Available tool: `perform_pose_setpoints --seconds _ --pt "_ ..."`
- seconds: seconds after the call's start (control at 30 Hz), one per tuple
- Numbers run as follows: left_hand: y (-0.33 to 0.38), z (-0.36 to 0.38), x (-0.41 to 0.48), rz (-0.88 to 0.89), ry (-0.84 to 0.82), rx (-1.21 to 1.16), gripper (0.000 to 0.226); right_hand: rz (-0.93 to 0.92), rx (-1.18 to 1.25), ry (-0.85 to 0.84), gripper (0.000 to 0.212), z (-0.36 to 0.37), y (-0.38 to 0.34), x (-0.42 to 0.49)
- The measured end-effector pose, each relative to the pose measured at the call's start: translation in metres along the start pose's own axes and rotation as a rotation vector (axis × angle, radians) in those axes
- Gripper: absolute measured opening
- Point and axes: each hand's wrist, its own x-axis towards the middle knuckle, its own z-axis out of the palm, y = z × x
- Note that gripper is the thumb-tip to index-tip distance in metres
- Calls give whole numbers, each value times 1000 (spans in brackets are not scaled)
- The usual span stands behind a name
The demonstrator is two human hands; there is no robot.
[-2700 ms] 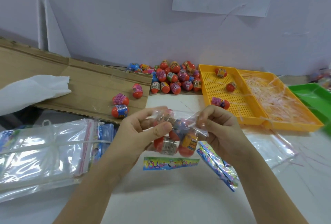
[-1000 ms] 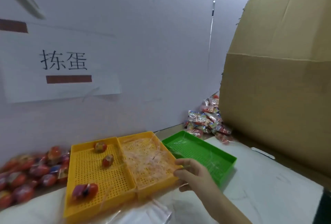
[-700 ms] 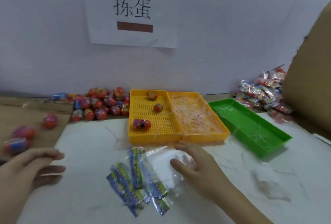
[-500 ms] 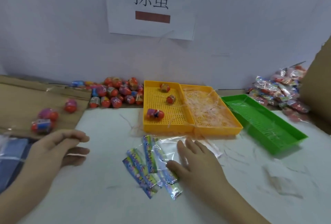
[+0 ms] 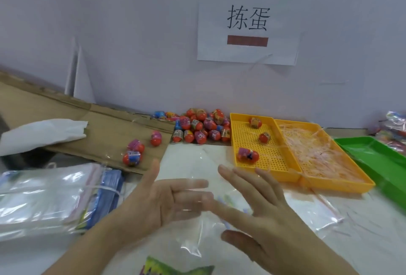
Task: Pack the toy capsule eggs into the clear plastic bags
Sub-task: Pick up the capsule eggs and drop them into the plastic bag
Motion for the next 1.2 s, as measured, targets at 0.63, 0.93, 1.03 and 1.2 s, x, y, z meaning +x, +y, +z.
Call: perform_pose_setpoints --seconds 0.63,0.93,1.03,1.2 --pt "19 -15 5 456 624 -140 22 204 532 -308 41 121 37 174" --pt "33 -16 -3 635 778 -234 37 554 675 0 27 121 26 184" --pt "33 -10 -5 750 891 -194 30 722 1134 233 24 80 25 161" --pt "22 16 -12 992 1057 350 37 459 1286 -110 31 42 -40 116"
